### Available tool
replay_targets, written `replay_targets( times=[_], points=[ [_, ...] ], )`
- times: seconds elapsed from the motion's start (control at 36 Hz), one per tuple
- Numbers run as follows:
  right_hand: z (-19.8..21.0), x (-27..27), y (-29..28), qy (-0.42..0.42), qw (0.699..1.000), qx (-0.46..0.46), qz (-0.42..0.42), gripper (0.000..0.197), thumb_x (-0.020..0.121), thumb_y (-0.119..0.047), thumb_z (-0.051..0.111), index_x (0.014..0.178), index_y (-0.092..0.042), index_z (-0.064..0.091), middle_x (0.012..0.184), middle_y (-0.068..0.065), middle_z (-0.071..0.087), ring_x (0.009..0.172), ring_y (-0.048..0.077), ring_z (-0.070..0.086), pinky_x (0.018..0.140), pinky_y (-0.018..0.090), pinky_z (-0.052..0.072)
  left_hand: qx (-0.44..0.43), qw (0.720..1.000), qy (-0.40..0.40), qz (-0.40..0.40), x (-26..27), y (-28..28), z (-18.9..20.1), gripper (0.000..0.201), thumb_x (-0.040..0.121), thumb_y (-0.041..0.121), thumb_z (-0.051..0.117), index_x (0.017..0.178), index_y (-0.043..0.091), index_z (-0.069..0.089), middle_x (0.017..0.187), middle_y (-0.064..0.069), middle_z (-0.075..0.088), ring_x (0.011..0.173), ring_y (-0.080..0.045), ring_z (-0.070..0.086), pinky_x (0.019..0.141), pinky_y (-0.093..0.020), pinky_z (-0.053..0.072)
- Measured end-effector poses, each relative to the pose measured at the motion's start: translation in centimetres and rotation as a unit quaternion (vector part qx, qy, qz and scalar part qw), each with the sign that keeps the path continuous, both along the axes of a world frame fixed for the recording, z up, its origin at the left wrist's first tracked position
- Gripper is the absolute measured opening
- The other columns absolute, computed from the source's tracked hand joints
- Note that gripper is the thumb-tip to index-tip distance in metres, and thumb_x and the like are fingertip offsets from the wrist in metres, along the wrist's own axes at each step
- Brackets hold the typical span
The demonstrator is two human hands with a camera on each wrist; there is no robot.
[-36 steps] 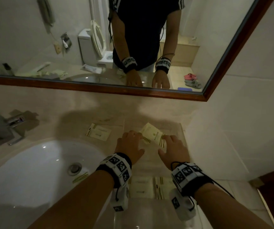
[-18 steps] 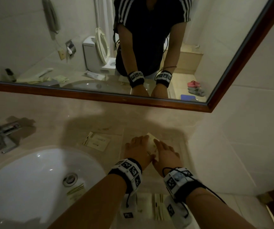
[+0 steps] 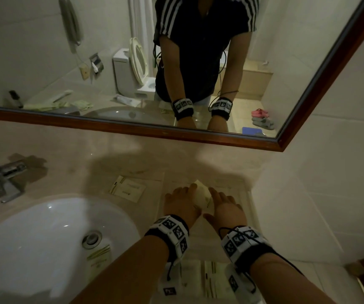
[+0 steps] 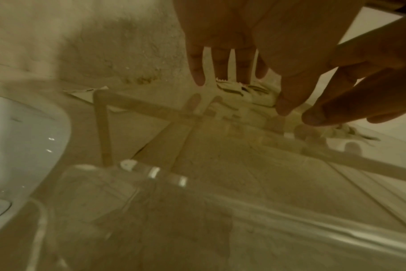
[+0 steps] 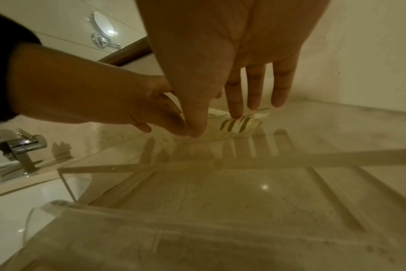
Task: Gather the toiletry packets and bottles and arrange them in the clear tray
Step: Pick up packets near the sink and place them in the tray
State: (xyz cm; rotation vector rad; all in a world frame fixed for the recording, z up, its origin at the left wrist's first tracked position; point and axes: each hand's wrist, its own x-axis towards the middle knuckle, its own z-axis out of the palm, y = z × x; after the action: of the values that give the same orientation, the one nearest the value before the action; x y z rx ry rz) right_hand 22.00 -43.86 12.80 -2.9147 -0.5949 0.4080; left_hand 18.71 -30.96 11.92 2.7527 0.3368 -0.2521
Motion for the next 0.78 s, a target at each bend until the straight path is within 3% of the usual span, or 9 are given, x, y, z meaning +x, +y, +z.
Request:
replay_targets(
  times=[0.14, 0.25, 0.31, 0.47, 0.61, 0.78],
  points=[
    [0.0, 0.2, 0.6, 0.001, 1.0, -0.012, -0.006, 0.081, 0.086, -0.048, 0.054, 0.147, -0.019, 0.01, 0.142, 0.005, 0.032, 0.126, 0.026, 0.037, 0.099, 0.039, 0.04, 0.028, 0.999, -0.003, -0.016, -0.5, 0.5, 0.0, 0.074, 0.081, 0.029, 0.059, 0.144, 0.02, 0.02, 0.133, -0.005, 0.047, 0.122, -0.027, 0.043, 0.102, -0.044, 0.033],
    [-0.1, 0.1, 0.6, -0.009, 0.999, -0.036, -0.006, 0.061, 0.085, -0.051, 0.053, 0.134, -0.017, 0.039, 0.131, 0.006, 0.036, 0.118, 0.027, 0.04, 0.093, 0.039, 0.044, 0.062, 0.997, -0.017, -0.039, -1.0, 1.1, -0.1, 0.055, 0.083, 0.021, 0.053, 0.134, 0.017, 0.033, 0.127, -0.005, 0.051, 0.119, -0.027, 0.043, 0.098, -0.04, 0.033],
    [0.0, 0.0, 0.6, -0.012, 0.999, -0.04, -0.004, 0.055, 0.084, -0.05, 0.054, 0.127, -0.017, 0.045, 0.127, 0.005, 0.039, 0.115, 0.026, 0.042, 0.09, 0.039, 0.045, 0.071, 0.996, -0.026, -0.043, -1.2, 1.2, 0.0, 0.043, 0.084, 0.02, 0.049, 0.126, 0.016, 0.04, 0.122, -0.006, 0.054, 0.118, -0.026, 0.042, 0.097, -0.039, 0.032],
    [0.4, -0.3, 0.4, -0.018, 0.999, -0.048, -0.005, 0.037, 0.086, -0.029, 0.052, 0.121, -0.017, 0.051, 0.124, 0.005, 0.041, 0.112, 0.026, 0.045, 0.087, 0.036, 0.044, 0.105, 0.992, -0.035, -0.06, -1.6, 1.5, 0.5, 0.036, 0.094, 0.028, 0.038, 0.129, 0.018, 0.038, 0.119, -0.007, 0.06, 0.115, -0.029, 0.043, 0.096, -0.041, 0.032],
    [0.9, -0.9, 0.0, -0.022, 0.997, -0.068, 0.0, 0.034, 0.088, -0.015, 0.046, 0.122, -0.015, 0.053, 0.122, 0.008, 0.045, 0.111, 0.029, 0.047, 0.088, 0.038, 0.045, 0.128, 0.987, -0.042, -0.086, -2.0, 1.9, 1.1, 0.033, 0.097, 0.033, 0.035, 0.126, 0.017, 0.04, 0.116, -0.008, 0.063, 0.112, -0.029, 0.046, 0.093, -0.039, 0.032],
    [1.7, -1.9, -1.1, -0.014, 0.996, -0.091, 0.015, 0.036, 0.089, -0.007, 0.043, 0.122, -0.014, 0.055, 0.121, 0.009, 0.049, 0.11, 0.029, 0.052, 0.09, 0.039, 0.046, 0.123, 0.985, -0.071, -0.099, -3.4, 2.1, 1.8, 0.024, 0.097, 0.025, 0.039, 0.118, 0.018, 0.047, 0.122, -0.004, 0.052, 0.114, -0.026, 0.043, 0.094, -0.038, 0.034]
  ],
)
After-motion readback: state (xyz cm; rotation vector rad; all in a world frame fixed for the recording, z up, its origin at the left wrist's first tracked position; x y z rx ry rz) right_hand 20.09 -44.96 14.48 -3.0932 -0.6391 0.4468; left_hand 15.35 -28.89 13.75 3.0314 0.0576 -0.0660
